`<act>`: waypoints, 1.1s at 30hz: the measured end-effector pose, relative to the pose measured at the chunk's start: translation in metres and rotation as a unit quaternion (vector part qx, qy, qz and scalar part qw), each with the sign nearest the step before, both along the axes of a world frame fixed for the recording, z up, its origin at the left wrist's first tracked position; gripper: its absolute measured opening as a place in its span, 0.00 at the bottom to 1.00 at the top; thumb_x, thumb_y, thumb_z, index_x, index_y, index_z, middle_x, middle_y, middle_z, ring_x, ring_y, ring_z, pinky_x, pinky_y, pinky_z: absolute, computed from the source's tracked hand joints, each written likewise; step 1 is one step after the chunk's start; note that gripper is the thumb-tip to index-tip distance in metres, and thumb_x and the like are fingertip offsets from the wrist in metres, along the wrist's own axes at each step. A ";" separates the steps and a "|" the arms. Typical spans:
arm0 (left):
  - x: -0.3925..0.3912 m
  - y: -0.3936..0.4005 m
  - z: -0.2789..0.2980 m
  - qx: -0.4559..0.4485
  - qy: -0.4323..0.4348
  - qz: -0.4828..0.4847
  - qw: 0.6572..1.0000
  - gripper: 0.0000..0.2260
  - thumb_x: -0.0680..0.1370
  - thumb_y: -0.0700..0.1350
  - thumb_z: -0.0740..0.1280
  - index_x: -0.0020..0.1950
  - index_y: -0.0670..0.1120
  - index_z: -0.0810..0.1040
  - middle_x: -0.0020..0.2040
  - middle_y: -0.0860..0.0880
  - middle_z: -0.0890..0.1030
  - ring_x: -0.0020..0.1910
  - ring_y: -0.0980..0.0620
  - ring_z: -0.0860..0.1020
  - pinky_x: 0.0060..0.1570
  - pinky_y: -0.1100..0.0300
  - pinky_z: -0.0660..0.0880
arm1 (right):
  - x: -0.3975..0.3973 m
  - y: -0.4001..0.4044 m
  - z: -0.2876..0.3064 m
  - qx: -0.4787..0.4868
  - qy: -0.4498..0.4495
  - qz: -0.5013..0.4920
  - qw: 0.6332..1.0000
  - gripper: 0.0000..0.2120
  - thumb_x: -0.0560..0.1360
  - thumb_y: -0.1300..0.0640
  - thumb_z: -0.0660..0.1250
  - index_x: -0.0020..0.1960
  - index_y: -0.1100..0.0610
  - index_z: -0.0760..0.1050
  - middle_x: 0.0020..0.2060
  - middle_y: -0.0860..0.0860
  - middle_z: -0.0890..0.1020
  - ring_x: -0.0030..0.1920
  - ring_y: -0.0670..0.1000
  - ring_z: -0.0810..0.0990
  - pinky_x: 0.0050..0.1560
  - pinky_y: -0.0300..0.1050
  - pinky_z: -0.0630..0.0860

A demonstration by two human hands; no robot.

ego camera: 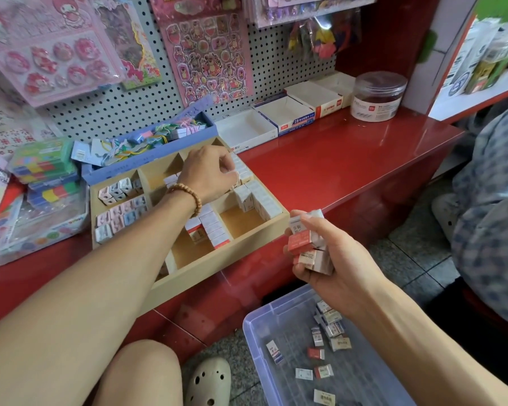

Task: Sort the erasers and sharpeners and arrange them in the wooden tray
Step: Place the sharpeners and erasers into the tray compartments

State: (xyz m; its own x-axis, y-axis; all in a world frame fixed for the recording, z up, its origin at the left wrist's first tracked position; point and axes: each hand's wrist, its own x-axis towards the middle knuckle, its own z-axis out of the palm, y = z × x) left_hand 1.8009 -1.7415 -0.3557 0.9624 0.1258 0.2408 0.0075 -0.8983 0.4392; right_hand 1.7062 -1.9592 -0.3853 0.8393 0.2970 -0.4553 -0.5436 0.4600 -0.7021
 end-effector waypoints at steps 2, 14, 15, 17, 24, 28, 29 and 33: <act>-0.001 0.004 -0.002 -0.046 -0.001 0.004 0.999 0.02 0.76 0.41 0.70 0.43 0.46 0.82 0.41 0.50 0.83 0.42 0.51 0.83 0.47 0.53 0.81 | 0.000 0.000 0.000 -0.003 -0.002 0.002 1.000 0.11 0.76 0.56 0.69 0.56 0.56 0.83 0.40 0.54 0.83 0.36 0.51 0.79 0.29 0.41 0.70; -0.013 -0.006 0.000 -0.027 -0.048 -0.014 0.998 0.02 0.76 0.44 0.70 0.45 0.48 0.82 0.41 0.53 0.82 0.41 0.56 0.79 0.44 0.60 0.78 | -0.002 0.001 -0.001 0.012 -0.017 0.021 1.000 0.15 0.70 0.51 0.71 0.54 0.54 0.84 0.42 0.54 0.82 0.37 0.51 0.79 0.28 0.40 0.70; -0.020 -0.014 0.003 -0.067 -0.044 -0.043 0.996 0.03 0.76 0.44 0.70 0.44 0.47 0.83 0.41 0.53 0.83 0.41 0.57 0.79 0.43 0.61 0.78 | -0.003 0.001 0.000 0.017 -0.022 0.023 0.999 0.16 0.68 0.50 0.71 0.54 0.54 0.84 0.42 0.54 0.82 0.36 0.50 0.79 0.29 0.40 0.70; -0.036 -0.030 0.005 -0.132 0.001 -0.096 0.987 0.06 0.75 0.49 0.71 0.41 0.48 0.83 0.40 0.53 0.84 0.40 0.57 0.80 0.43 0.58 0.78 | -0.004 0.001 0.001 0.027 -0.029 0.023 0.999 0.15 0.67 0.49 0.71 0.52 0.52 0.85 0.42 0.53 0.82 0.35 0.49 0.78 0.29 0.41 0.71; -0.074 -0.063 -0.002 -0.223 0.105 -0.163 0.955 0.08 0.76 0.50 0.72 0.42 0.46 0.85 0.38 0.54 0.83 0.39 0.60 0.79 0.45 0.60 0.76 | -0.007 0.001 0.005 0.046 -0.044 0.025 0.998 0.09 0.77 0.51 0.68 0.54 0.52 0.84 0.39 0.50 0.81 0.34 0.46 0.77 0.33 0.40 0.72; -0.078 -0.062 0.009 -0.306 0.111 -0.135 0.936 0.09 0.74 0.48 0.74 0.41 0.42 0.82 0.35 0.45 0.81 0.36 0.57 0.76 0.38 0.63 0.74 | -0.009 -0.001 0.008 0.039 -0.049 0.026 0.998 0.09 0.76 0.51 0.69 0.49 0.55 0.83 0.39 0.52 0.82 0.35 0.46 0.80 0.32 0.40 0.75; -0.077 -0.060 0.013 -0.327 0.104 -0.116 0.932 0.08 0.74 0.46 0.74 0.41 0.42 0.81 0.34 0.46 0.80 0.34 0.58 0.76 0.34 0.64 0.74 | -0.010 -0.002 0.009 0.045 -0.042 0.021 0.998 0.09 0.75 0.52 0.70 0.50 0.57 0.82 0.39 0.53 0.82 0.35 0.47 0.81 0.32 0.40 0.77; -0.070 -0.042 0.028 -0.323 0.069 -0.070 0.941 0.08 0.71 0.37 0.76 0.39 0.45 0.78 0.34 0.49 0.81 0.34 0.53 0.80 0.34 0.60 0.79 | -0.009 -0.005 0.007 0.061 -0.016 0.000 0.998 0.14 0.72 0.60 0.72 0.56 0.60 0.77 0.37 0.54 0.83 0.35 0.48 0.82 0.38 0.43 0.82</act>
State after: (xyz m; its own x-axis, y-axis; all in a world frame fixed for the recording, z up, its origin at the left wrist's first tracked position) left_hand 1.7305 -1.7837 -0.3276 0.9970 0.0719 0.0289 0.0056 -0.4396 0.8982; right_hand 1.6970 -1.9645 -0.3780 0.8523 0.3494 -0.3892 -0.5227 0.5432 -0.6570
